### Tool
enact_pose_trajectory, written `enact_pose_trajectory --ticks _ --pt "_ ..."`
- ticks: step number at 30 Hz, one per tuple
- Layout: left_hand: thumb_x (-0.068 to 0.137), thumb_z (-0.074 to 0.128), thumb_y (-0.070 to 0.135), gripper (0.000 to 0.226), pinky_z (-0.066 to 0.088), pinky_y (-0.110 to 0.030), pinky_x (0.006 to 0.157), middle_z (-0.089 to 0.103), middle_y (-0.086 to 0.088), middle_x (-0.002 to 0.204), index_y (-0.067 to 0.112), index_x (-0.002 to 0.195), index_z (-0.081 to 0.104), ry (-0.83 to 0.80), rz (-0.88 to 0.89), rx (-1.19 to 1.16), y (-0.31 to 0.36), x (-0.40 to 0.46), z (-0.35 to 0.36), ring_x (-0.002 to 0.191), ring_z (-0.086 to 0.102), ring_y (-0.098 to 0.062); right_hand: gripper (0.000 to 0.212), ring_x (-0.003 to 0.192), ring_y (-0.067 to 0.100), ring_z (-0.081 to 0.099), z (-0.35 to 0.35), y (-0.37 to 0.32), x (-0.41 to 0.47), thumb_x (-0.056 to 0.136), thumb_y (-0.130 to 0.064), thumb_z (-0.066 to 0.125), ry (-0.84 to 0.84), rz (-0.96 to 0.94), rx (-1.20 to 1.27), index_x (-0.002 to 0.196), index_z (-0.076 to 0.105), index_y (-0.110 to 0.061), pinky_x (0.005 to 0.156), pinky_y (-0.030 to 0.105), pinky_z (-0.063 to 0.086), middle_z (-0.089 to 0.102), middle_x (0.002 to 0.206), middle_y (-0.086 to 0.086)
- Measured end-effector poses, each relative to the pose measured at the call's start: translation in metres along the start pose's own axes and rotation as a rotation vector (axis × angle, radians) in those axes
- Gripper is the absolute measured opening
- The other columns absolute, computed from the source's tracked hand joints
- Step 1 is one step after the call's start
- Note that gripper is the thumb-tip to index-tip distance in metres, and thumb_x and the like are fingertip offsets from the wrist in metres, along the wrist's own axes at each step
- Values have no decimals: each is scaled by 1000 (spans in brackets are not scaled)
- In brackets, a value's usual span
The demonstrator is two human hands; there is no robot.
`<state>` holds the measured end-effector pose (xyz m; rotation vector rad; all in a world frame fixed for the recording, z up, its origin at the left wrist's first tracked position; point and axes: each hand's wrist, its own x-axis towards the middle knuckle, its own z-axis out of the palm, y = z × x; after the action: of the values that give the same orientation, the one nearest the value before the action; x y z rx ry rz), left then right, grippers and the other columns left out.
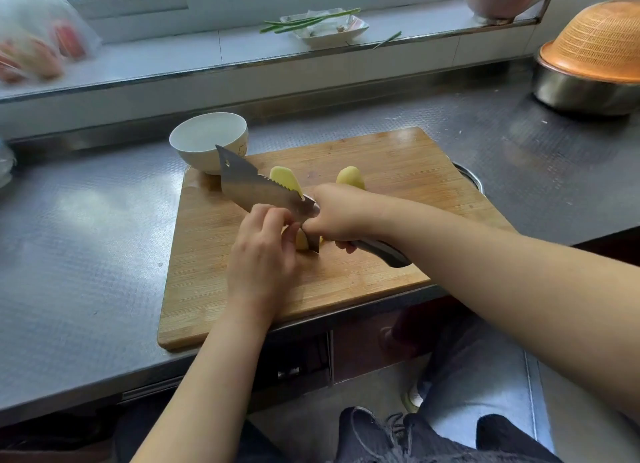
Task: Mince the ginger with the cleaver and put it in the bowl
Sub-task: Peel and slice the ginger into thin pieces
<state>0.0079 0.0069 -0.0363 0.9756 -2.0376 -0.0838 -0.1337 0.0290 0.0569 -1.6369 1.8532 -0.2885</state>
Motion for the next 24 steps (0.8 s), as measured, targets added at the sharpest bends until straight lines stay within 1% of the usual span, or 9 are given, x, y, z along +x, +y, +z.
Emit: enact_pose_trajectory --ticks 2,5,7,9,11,14,18,21,24 --pt "91 57 12 13 47 -35 78 53 -10 105 9 104 56 71 8 10 2 1 -1 92 54 -30 18 53 18 58 0 1 -4 97 -20 51 1 -16 3 99 53 -2 44 24 49 59 67 10" --pt "94 52 26 26 33 -29 96 40 -6 122 19 119 47 59 -11 108 3 5 -3 111 43 -30 21 57 19 60 3 3 -8 98 -22 51 5 -35 47 102 55 -1 47 24 49 62 71 12" --pt "96 46 37 28 29 -31 100 39 -4 125 22 120 48 28 -17 175 4 8 -5 117 37 -29 22 60 21 62 6 6 -10 97 -22 53 12 -43 90 104 56 -2 51 27 52 66 78 16" --pt "97 40 43 32 23 -31 103 45 -6 123 19 113 56 5 -8 204 7 16 -9 118 34 -28 18 61 21 62 8 10 -13 96 -20 54 22 -57 125 102 56 -3 52 28 53 67 83 18" --pt "98 32 45 41 20 -35 103 51 -6 120 17 100 62 -50 1 233 10 29 -14 119 34 -28 14 60 20 60 7 12 -17 96 -18 54 29 -71 138 101 56 -5 51 27 53 65 81 16" --pt "100 24 48 52 27 -46 100 52 -4 120 18 93 66 -107 19 275 12 48 -17 120 36 -30 14 62 19 60 5 14 -22 96 -20 55 31 -77 146 104 53 -9 53 28 54 65 83 14" --pt "102 31 40 46 35 -42 88 58 -6 104 13 86 65 86 78 134 8 50 -21 104 45 -28 25 64 20 61 5 19 -21 95 -21 56 23 -48 184 115 51 -7 57 30 55 67 91 18" --pt "103 29 40 50 30 -33 83 61 -4 92 12 82 64 28 157 152 4 44 -18 92 50 -25 25 67 20 63 5 19 -23 96 -24 55 25 -52 174 115 51 -8 61 32 57 68 91 17" --pt "103 24 41 56 33 -35 80 60 -4 85 11 75 62 0 174 147 1 45 -25 86 51 -25 23 73 20 65 7 15 -29 97 -29 56 8 -69 171 112 50 -13 68 34 59 67 92 12"
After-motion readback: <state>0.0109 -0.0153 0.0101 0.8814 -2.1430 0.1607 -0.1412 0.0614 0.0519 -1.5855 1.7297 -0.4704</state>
